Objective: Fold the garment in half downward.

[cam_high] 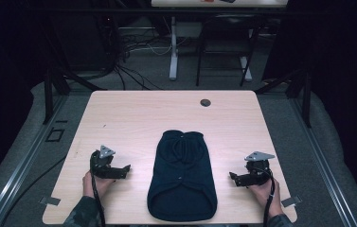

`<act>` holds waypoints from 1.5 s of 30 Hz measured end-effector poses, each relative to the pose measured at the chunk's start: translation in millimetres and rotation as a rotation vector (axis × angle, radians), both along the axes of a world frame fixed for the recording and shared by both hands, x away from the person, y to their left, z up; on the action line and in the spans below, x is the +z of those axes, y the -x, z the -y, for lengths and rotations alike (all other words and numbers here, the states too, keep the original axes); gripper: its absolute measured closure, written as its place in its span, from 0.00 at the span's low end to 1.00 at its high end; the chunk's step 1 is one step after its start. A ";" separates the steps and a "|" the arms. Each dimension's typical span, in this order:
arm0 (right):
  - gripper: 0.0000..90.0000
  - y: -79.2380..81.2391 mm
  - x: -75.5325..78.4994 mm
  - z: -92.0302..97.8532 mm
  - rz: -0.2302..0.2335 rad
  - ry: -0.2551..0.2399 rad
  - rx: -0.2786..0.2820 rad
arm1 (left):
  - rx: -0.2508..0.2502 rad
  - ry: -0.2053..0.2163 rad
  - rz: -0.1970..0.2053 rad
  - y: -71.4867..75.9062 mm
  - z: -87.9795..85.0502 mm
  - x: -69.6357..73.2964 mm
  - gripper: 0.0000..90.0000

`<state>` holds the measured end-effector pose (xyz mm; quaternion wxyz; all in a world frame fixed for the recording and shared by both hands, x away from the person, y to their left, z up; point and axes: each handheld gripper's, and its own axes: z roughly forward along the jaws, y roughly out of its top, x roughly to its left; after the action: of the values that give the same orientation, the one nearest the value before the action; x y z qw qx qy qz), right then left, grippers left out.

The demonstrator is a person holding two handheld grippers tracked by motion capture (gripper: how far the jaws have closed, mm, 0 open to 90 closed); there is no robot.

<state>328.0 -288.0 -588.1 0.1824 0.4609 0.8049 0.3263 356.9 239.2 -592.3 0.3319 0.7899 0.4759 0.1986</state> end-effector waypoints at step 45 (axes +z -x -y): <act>0.01 -15.7 24.4 -12.6 -0.078 -0.006 0.038 | -0.086 0.000 -0.047 -14.2 19.5 24.4 0.00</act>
<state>343.7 -275.4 -563.7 0.1433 0.4582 0.8192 0.3139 371.1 219.7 -567.9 0.3290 0.8139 0.4493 0.1654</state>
